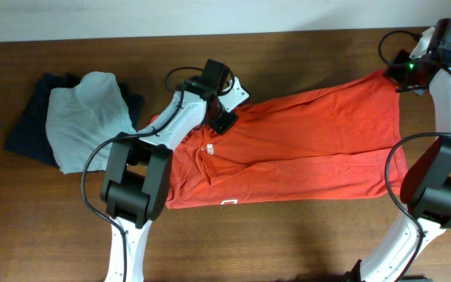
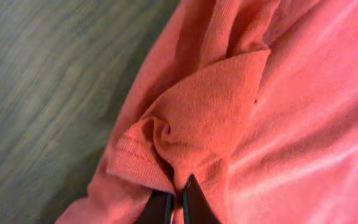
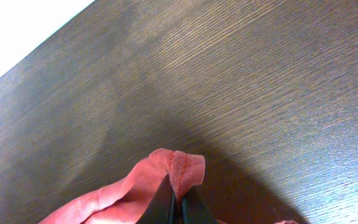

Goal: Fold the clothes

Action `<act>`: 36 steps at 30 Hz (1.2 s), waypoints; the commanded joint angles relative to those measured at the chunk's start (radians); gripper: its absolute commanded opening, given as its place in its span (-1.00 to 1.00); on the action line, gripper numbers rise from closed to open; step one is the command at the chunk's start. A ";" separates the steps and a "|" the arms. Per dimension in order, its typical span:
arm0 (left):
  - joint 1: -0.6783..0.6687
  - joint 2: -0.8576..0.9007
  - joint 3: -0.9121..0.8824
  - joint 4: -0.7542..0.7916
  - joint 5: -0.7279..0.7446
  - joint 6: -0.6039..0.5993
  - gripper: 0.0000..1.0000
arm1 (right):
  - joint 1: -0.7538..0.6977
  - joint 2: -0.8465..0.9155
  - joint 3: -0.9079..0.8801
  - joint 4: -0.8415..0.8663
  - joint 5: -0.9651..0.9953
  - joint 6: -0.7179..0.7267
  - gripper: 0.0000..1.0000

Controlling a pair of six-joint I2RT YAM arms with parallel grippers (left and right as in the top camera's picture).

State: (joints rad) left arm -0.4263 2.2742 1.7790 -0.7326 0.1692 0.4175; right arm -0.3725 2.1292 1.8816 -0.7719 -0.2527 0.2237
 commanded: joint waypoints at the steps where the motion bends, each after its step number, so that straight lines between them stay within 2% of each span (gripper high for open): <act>1: 0.003 0.005 0.105 -0.064 -0.099 -0.011 -0.99 | 0.004 -0.014 0.011 -0.003 -0.001 -0.014 -0.92; 7: 0.003 0.005 0.139 -0.103 -0.117 -0.011 -0.96 | 0.005 -0.014 0.011 -0.013 0.002 -0.025 -0.91; 9: 0.003 0.005 0.139 -0.112 -0.117 -0.011 -0.79 | 0.004 -0.014 0.011 -0.015 0.002 -0.033 -0.92; 12: 0.003 0.005 0.139 -0.118 -0.118 -0.011 -0.67 | 0.004 -0.014 0.011 -0.018 0.003 -0.033 -0.92; 17: 0.003 0.005 0.139 -0.117 -0.117 -0.011 -0.69 | 0.004 -0.014 0.011 -0.018 0.002 -0.033 -0.92; 19: 0.003 0.005 0.139 -0.117 -0.117 -0.011 -0.85 | 0.004 -0.014 0.011 -0.018 0.002 -0.033 -0.92; 21: 0.003 0.005 0.139 -0.114 -0.117 -0.011 -0.87 | 0.004 -0.014 0.011 -0.018 0.002 -0.033 -0.92; 22: 0.003 0.005 0.139 -0.112 -0.113 -0.011 -0.81 | 0.004 -0.014 0.011 -0.018 0.002 -0.033 -0.92; 23: 0.003 0.007 0.138 -0.095 -0.103 -0.011 -0.19 | 0.004 -0.014 0.011 -0.018 0.002 -0.033 -0.92; 25: 0.003 0.017 0.138 -0.068 -0.103 -0.011 0.23 | 0.004 -0.014 0.011 -0.019 0.002 -0.033 -0.92; 26: 0.003 0.033 0.138 -0.040 -0.103 -0.012 0.37 | 0.005 -0.014 0.011 -0.023 0.002 -0.033 -0.92; 29: 0.003 0.066 0.138 -0.001 -0.103 -0.012 0.42 | 0.005 -0.014 0.011 -0.029 0.002 -0.033 -0.92; 36: 0.004 0.105 0.138 0.061 -0.102 -0.011 0.38 | 0.005 -0.014 0.011 -0.044 0.002 -0.033 -0.92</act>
State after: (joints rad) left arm -0.4259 2.3569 1.9068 -0.6979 0.0597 0.4011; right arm -0.3721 2.1292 1.8816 -0.8104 -0.2523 0.2012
